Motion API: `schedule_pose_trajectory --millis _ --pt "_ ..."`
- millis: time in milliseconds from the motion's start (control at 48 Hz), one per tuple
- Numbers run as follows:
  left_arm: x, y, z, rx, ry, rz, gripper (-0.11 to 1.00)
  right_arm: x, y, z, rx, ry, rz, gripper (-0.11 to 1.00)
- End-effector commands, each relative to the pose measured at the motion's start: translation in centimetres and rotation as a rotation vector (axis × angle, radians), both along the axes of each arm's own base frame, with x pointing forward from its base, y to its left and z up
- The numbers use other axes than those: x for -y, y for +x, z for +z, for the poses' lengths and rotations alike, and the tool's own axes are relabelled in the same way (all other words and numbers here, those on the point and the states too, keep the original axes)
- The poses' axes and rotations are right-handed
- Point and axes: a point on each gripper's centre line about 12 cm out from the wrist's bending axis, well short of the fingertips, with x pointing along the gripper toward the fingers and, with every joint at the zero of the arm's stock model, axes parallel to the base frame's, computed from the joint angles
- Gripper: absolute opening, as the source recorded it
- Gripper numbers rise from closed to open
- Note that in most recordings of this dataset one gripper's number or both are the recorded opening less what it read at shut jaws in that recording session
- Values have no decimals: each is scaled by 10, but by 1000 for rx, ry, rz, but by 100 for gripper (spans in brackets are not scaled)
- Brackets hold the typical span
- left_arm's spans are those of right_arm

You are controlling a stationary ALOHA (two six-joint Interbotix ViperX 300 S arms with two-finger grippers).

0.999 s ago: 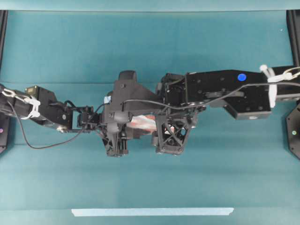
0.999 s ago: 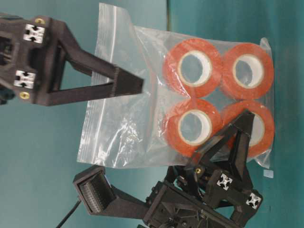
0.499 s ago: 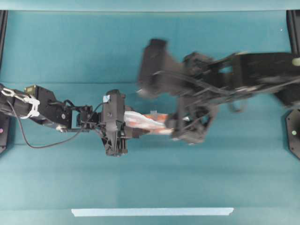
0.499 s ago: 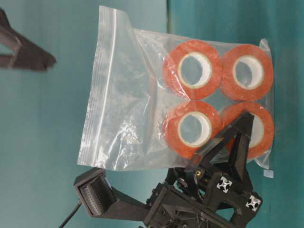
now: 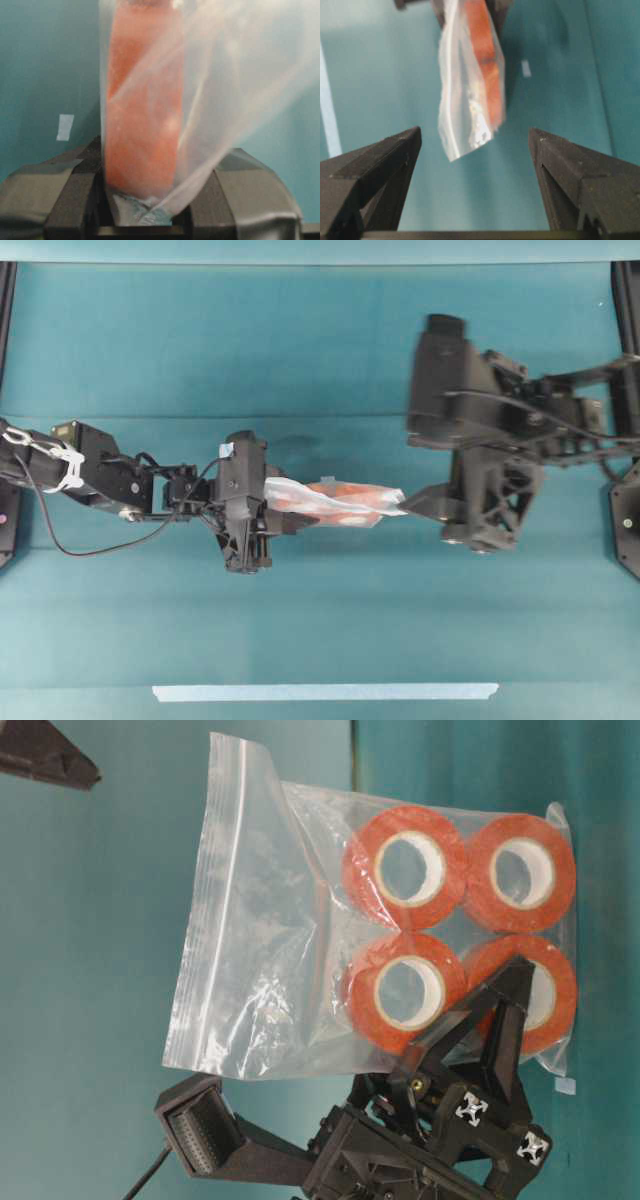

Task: Hand over the clear zip bag and make it stand upright.
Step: 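Withdraw the open right gripper up and away from the bag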

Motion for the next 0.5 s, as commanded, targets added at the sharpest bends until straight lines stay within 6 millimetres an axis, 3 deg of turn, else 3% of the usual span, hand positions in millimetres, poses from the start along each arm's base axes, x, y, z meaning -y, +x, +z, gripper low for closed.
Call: schedule_pose_trajectory --millis 0,479 --pt "-1 2 6 17 0 2 25 -1 -9 10 71 6 -1 88" --pt "-1 2 7 17 -4 4 25 0 -38 -1 200 17 9 88"
